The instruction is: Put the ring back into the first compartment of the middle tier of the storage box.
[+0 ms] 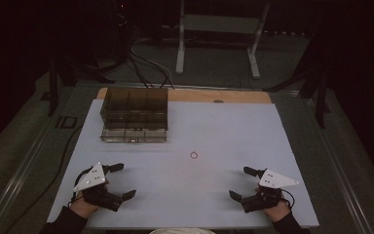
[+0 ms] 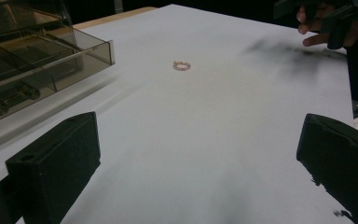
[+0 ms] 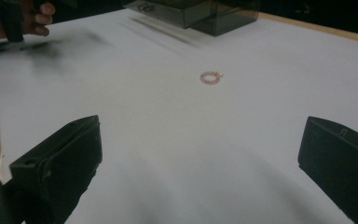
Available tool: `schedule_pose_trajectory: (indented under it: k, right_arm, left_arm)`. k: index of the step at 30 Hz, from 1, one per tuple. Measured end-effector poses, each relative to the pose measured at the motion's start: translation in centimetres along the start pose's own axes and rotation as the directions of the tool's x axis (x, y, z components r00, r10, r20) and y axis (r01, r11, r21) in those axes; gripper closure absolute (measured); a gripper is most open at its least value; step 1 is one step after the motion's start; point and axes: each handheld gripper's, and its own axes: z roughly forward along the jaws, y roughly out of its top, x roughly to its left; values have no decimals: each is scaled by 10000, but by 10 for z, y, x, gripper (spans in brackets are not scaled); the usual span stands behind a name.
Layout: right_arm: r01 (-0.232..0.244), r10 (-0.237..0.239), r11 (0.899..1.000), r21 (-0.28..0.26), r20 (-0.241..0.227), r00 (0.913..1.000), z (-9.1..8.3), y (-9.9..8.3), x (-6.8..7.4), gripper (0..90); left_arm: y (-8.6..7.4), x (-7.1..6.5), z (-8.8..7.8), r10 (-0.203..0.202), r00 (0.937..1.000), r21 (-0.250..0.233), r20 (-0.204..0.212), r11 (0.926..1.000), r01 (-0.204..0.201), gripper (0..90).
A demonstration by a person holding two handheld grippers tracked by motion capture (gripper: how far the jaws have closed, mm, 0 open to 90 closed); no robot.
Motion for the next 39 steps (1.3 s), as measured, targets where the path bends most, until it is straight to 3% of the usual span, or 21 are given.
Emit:
schedule_pose_trajectory:
  k: [9,20,27,32,39]
  right_arm:
    - [-109,112,9996,274,-112,9999,2,-1,-1,0]
    - [-6,10,9998,217,-184,9998,4,1,2,0]
    - [59,-58,9999,130,-117,9999,3,2,4,0]
    - [57,-56,10000,71,-143,9999,4,3,5,0]
    - [128,-128,9999,24,-131,9998,4,4,7,0]
  left_arm:
    - [0,1,1,-85,9999,25,87,10000,85,10]
    - [1,-6,2,22,9996,195,279,9998,-27,9]
    - [1,-10,9,-38,9981,366,621,9993,15,9]
    - [7,-12,10,-217,9963,184,836,9996,202,9]
    - [13,-13,12,-163,9959,341,893,9993,133,9]
